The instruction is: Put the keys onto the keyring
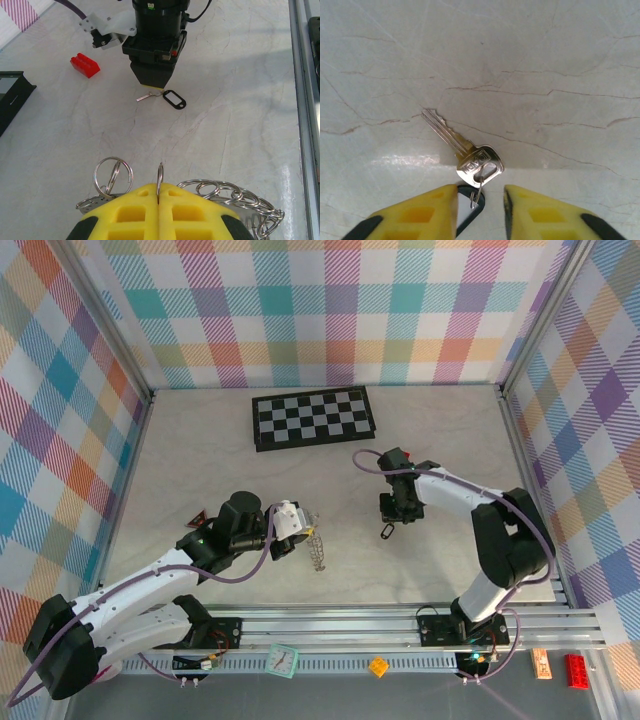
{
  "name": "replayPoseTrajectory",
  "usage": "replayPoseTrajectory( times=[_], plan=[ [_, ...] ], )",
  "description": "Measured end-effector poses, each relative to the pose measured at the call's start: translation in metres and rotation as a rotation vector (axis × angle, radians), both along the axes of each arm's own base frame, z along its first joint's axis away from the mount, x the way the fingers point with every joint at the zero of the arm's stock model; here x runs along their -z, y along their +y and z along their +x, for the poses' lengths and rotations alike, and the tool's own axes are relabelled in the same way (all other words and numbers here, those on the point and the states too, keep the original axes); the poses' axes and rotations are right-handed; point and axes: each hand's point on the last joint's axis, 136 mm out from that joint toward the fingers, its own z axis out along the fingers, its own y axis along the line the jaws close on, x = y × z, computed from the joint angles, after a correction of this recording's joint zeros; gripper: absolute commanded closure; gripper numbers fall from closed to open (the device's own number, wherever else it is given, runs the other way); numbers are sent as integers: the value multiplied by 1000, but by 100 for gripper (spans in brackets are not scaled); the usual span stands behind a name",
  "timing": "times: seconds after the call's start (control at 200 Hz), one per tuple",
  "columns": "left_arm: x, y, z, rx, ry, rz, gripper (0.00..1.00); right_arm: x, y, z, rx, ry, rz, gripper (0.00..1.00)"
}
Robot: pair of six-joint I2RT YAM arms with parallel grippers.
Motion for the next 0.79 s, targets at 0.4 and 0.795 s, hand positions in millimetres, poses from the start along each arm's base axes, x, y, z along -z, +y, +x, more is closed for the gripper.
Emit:
replayPoseTrajectory(
  times=[0.4, 0.795],
  plan=[
    [0, 0, 0, 0, 0, 0, 100, 7, 0, -1, -1, 20, -6, 81],
    [0, 0, 0, 0, 0, 0, 100, 12, 1, -2, -3, 39, -8, 83]
  ],
)
